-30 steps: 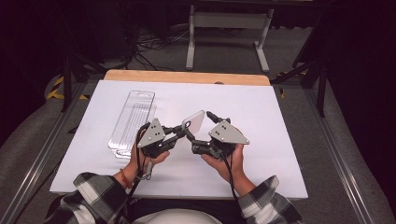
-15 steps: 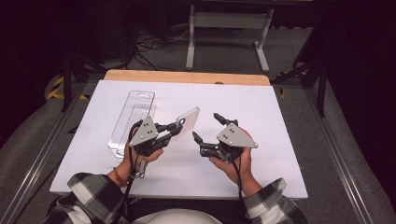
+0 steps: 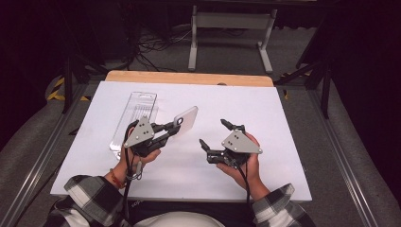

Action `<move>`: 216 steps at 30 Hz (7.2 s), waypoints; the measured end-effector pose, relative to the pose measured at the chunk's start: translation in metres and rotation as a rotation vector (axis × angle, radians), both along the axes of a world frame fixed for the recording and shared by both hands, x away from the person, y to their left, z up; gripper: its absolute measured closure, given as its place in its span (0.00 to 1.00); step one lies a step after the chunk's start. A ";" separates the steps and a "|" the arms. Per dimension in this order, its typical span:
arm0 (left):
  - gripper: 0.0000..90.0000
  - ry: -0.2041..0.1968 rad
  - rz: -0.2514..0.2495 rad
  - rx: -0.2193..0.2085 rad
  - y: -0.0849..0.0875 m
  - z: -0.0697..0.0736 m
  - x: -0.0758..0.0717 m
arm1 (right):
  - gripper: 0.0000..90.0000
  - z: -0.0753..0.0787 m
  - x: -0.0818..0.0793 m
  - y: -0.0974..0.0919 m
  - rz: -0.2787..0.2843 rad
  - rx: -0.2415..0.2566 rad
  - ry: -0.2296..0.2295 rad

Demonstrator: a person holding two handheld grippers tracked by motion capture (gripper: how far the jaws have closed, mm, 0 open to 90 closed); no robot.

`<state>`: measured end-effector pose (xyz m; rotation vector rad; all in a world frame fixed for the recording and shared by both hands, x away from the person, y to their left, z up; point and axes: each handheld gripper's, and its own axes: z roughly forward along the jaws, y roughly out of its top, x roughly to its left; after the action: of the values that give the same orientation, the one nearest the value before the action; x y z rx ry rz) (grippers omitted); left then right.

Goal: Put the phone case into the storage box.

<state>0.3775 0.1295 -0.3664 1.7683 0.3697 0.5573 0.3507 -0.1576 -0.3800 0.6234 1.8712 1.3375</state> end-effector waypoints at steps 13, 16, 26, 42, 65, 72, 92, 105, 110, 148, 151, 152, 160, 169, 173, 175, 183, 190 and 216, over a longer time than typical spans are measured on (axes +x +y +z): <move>0.90 -0.007 0.024 -0.011 0.015 0.005 0.003 | 0.08 -0.014 0.001 -0.013 -0.031 -0.033 0.035; 0.90 -0.013 0.028 -0.014 0.019 0.006 0.004 | 0.08 -0.016 0.001 -0.016 -0.035 -0.036 0.043; 0.90 -0.003 0.039 -0.022 0.031 0.012 0.008 | 0.08 -0.021 -0.001 -0.023 -0.056 -0.054 0.046; 0.90 -0.012 0.048 -0.030 0.053 0.022 0.013 | 0.06 -0.026 0.000 -0.036 -0.058 -0.067 0.054; 0.90 -0.007 0.080 -0.025 0.086 0.027 0.026 | 0.08 -0.027 0.003 -0.039 -0.063 -0.086 0.049; 0.90 0.006 0.083 -0.021 0.095 0.027 0.030 | 0.08 -0.027 0.003 -0.039 -0.064 -0.090 0.049; 0.90 0.047 0.121 -0.004 0.108 0.016 0.048 | 0.09 -0.028 0.004 -0.038 -0.059 -0.100 0.053; 0.90 0.080 0.143 0.010 0.115 0.008 0.063 | 0.09 -0.029 0.005 -0.038 -0.060 -0.101 0.056; 0.90 0.100 0.133 0.027 0.116 0.003 0.074 | 0.09 -0.029 0.005 -0.038 -0.060 -0.101 0.060; 0.90 0.192 0.142 0.077 0.118 -0.036 0.159 | 0.09 -0.035 0.010 -0.036 -0.060 -0.114 0.089; 0.90 0.199 0.139 0.076 0.116 -0.038 0.163 | 0.09 -0.035 0.010 -0.035 -0.059 -0.115 0.090; 0.90 0.198 0.141 0.080 0.116 -0.038 0.164 | 0.09 -0.035 0.010 -0.035 -0.059 -0.115 0.091; 0.90 0.217 0.157 0.064 0.118 -0.043 0.173 | 0.09 -0.037 0.011 -0.034 -0.057 -0.119 0.101; 0.84 0.184 0.244 0.066 0.122 -0.046 0.176 | 0.10 -0.039 0.011 -0.032 -0.046 -0.128 0.111; 0.80 0.169 0.287 0.085 0.122 -0.047 0.177 | 0.10 -0.040 0.011 -0.031 -0.038 -0.135 0.113; 0.80 0.166 0.295 0.090 0.121 -0.047 0.177 | 0.11 -0.040 0.011 -0.031 -0.036 -0.135 0.114; 0.74 0.136 0.345 0.106 0.117 -0.050 0.180 | 0.11 -0.041 0.011 -0.029 -0.027 -0.149 0.107; 0.71 0.134 0.377 0.111 0.118 -0.052 0.181 | 0.12 -0.041 0.011 -0.028 -0.026 -0.159 0.106; 0.68 0.167 0.413 0.143 0.125 -0.058 0.184 | 0.11 -0.041 0.009 -0.027 -0.015 -0.173 0.098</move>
<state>0.5613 0.2544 -0.4247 1.8918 0.8419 0.7426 0.3598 -0.1845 -0.4207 0.6221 2.0313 1.1382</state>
